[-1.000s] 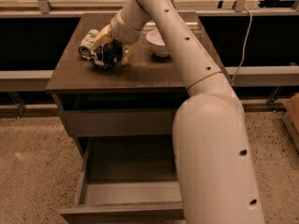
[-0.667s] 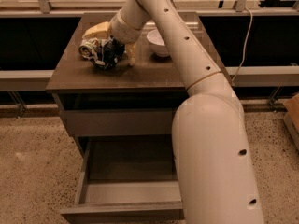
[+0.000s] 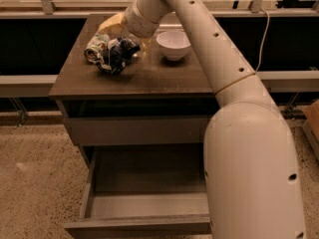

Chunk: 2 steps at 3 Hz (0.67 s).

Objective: Pick blue chip bag from middle drawer and place on counter

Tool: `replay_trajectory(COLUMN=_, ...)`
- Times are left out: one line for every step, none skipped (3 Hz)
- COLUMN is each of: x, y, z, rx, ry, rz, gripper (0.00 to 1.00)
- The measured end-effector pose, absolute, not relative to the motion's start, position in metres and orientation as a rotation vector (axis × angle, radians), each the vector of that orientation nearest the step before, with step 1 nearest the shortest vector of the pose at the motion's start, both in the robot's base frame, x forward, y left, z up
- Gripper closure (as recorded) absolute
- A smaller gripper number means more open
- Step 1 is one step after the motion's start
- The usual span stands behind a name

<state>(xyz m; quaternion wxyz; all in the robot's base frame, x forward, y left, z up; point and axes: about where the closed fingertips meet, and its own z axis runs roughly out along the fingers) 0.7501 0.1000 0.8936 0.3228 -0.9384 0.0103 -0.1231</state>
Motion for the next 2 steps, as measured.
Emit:
replay_trajectory(x=0.742, y=0.0856, z=0.9269, rx=-2.424, ry=0.06, rz=-0.4, gripper=0.12)
replay_trajectory(x=0.7417, y=0.0862, z=0.9278, rx=-2.421, ry=0.06, rz=-0.404, gripper=0.0)
